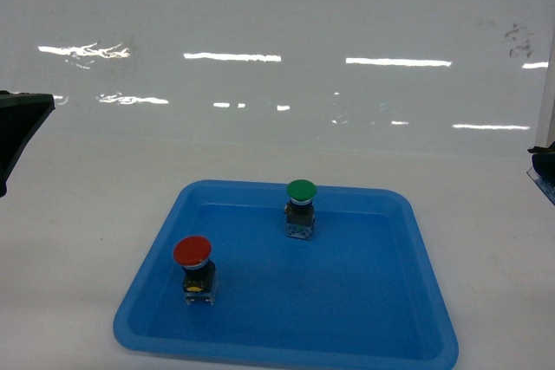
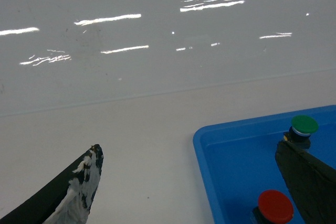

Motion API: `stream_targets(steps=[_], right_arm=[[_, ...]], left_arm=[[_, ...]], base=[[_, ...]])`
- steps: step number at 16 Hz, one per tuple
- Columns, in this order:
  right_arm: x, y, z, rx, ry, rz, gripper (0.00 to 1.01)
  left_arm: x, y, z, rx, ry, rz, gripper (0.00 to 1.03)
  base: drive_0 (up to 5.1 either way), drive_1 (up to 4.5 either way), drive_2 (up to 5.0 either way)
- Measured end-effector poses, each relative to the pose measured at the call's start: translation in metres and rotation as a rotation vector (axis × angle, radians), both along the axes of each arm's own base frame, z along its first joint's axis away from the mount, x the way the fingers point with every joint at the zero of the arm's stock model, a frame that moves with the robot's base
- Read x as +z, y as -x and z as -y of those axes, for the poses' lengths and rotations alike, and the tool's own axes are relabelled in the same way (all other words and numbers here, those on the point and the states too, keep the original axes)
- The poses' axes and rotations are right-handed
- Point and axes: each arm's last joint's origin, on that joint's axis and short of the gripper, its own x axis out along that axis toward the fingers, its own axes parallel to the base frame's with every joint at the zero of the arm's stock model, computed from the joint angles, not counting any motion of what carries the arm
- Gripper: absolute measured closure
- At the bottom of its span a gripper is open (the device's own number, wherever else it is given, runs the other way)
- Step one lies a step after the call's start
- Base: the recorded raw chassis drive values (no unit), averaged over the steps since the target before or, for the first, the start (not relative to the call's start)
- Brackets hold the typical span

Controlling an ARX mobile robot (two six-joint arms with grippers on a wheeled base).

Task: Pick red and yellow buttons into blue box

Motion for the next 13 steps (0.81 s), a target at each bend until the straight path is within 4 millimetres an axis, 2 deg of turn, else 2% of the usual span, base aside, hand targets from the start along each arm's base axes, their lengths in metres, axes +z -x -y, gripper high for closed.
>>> stream_targets(steps=[8,11,12,13], right_arm=[[0.000,0.000,0.000,-0.001,-0.004,0.000,0.74],[-0.004,-0.001,0.008,-0.037,0.023,-0.034,0.74],[0.008,0.029,0.030,-0.103,0.017,0.006,0.74],[0.010,0.032,0.035,-0.124,0.027,0.024,0.74]], left_arm=[[0.000,0.000,0.000,0.000,0.000,0.000,0.05],[0.000,0.000,0.000,0.000,0.000,0.000,0.05],[0.000,0.000,0.000,0.000,0.000,0.000,0.05],[0.000,0.000,0.000,0.000,0.000,0.000,0.05]], base=[[0.0,0.00,0.0],[0.0,0.00,0.0],[0.0,0.00,0.0],[0.0,0.00,0.0]])
